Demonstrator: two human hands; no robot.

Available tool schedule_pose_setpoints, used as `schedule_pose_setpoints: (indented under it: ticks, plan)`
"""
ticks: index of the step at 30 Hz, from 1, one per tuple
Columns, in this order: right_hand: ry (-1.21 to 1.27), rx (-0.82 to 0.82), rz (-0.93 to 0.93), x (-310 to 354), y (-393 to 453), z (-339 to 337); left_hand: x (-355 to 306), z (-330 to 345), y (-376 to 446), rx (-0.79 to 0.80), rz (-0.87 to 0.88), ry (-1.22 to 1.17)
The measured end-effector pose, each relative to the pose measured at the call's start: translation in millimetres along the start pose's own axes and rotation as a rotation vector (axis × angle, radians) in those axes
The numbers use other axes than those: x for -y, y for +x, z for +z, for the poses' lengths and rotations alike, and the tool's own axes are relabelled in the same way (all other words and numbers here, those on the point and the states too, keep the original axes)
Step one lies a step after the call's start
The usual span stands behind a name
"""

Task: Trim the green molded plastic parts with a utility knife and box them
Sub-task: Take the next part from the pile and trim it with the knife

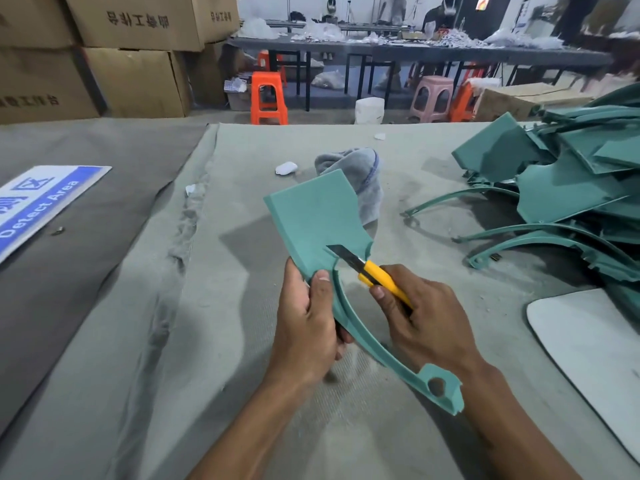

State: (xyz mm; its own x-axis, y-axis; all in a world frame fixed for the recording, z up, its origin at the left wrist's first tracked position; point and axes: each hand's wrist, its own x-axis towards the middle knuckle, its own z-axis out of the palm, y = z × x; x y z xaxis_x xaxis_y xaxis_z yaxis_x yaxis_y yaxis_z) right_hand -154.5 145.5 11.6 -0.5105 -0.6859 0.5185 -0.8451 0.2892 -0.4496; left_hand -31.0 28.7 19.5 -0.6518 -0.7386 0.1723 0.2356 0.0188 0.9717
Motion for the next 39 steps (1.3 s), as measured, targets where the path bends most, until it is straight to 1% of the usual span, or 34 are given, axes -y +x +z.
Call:
schedule_pose_setpoints:
  ticks: [2,4,6,9,11,15,19,21,24,26,29,30,31,34,37,39]
  plan:
    - [-0.019,-0.050,-0.035,1,0,-2,1,0,0,0.002,-0.006,-0.009]
    - [0.000,-0.017,-0.088,2,-1,-3,1,0,0,0.007,-0.009,-0.020]
    - [-0.022,-0.015,-0.084,3,0,-4,2,1,0,0.006,-0.010,-0.033]
    - [-0.090,-0.124,-0.017,6,1,-1,3,1,1,0.009,0.009,-0.031]
    - [-0.039,-0.162,0.016,12,-1,3,4,1,1,0.008,0.034,-0.016]
    - [0.076,-0.113,0.084,18,-2,11,4,0,0,-0.011,0.076,-0.038]
    - [0.258,-0.101,0.283,10,0,19,3,1,2,-0.023,0.098,-0.101]
    - [0.241,-0.085,0.250,6,-1,16,3,0,1,-0.013,0.109,-0.109]
    - [0.228,-0.040,0.100,8,-3,12,3,0,1,0.001,0.122,-0.115]
    - [0.221,-0.050,0.112,9,-2,15,2,0,2,-0.005,0.116,-0.120]
    - [0.284,-0.144,0.241,0,1,16,1,0,3,-0.035,0.108,-0.131]
    - [0.298,-0.163,0.247,-5,2,12,1,0,2,-0.039,0.107,-0.124]
    - [0.297,-0.159,0.219,-10,2,7,1,0,2,-0.039,0.105,-0.115]
    - [0.258,-0.064,0.085,-20,1,-4,-1,0,1,-0.032,0.120,-0.095]
    - [0.171,-0.003,0.094,-26,3,-4,-3,1,0,-0.036,0.160,-0.038]
    - [0.149,-0.018,0.124,-29,2,-4,-4,2,-2,-0.056,0.153,-0.009]
